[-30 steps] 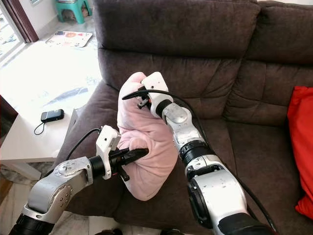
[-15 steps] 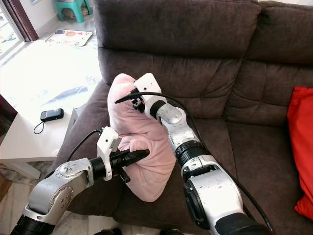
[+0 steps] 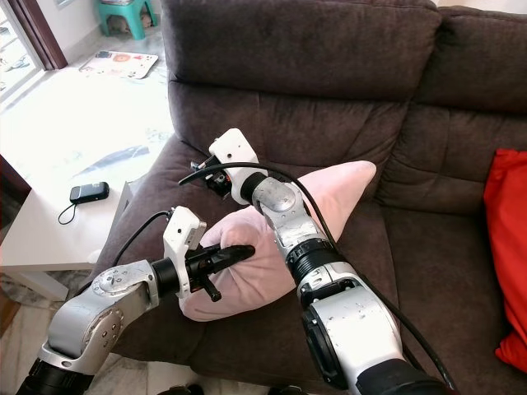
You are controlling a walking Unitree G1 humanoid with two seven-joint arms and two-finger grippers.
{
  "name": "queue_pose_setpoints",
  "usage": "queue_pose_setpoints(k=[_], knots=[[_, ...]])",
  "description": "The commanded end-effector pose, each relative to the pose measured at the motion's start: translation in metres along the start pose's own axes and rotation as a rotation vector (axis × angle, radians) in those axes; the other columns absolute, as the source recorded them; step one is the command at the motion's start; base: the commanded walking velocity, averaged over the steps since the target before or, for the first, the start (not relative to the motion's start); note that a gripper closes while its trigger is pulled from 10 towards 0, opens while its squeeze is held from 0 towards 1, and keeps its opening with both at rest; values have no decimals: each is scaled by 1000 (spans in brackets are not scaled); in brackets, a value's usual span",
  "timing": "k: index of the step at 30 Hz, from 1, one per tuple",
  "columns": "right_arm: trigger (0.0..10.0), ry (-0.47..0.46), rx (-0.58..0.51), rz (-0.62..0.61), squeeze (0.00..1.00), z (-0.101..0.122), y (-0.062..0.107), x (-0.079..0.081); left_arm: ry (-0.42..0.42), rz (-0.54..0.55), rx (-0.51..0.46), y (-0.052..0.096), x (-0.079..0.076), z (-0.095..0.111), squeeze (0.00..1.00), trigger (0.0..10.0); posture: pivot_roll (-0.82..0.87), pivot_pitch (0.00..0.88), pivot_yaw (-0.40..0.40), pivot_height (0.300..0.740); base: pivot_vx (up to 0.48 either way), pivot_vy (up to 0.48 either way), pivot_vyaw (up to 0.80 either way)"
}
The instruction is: Move the pillow to the sofa from floor
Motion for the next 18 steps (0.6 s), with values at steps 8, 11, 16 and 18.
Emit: queue_pose_setpoints(k=[8,11,16,18], knots=[[10000,-16,-19,-350,0,1,23,-54,-45,-36,-51,-2,-8,12,0,10000,113,129,-44,740,0,0,0],[10000,-33,-5,-524,0,-6,41,-78,-42,-35,-49,-2,-8,11,0,10000,110,130,-44,740,0,0,0],[10000,-57,-6,-758,0,-18,74,-106,-40,-35,-46,-3,-8,9,0,10000,100,131,-43,740,0,0,0],[10000,-58,38,-815,0,-28,85,-111,-40,-36,-44,-3,-8,9,0,10000,99,131,-44,740,0,0,0]])
Point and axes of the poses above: a point about 5 cm out from each wrist's last joint towards the gripper, its own y axis pointing back from the gripper into the wrist, its own z axis along the axis of the wrist's last joint, x = y × z, the point moved 1 cm from there along -y, pointing out of the wrist towards the gripper, and after that the axes turned 9 degrees about y, right-handed, at the moved point
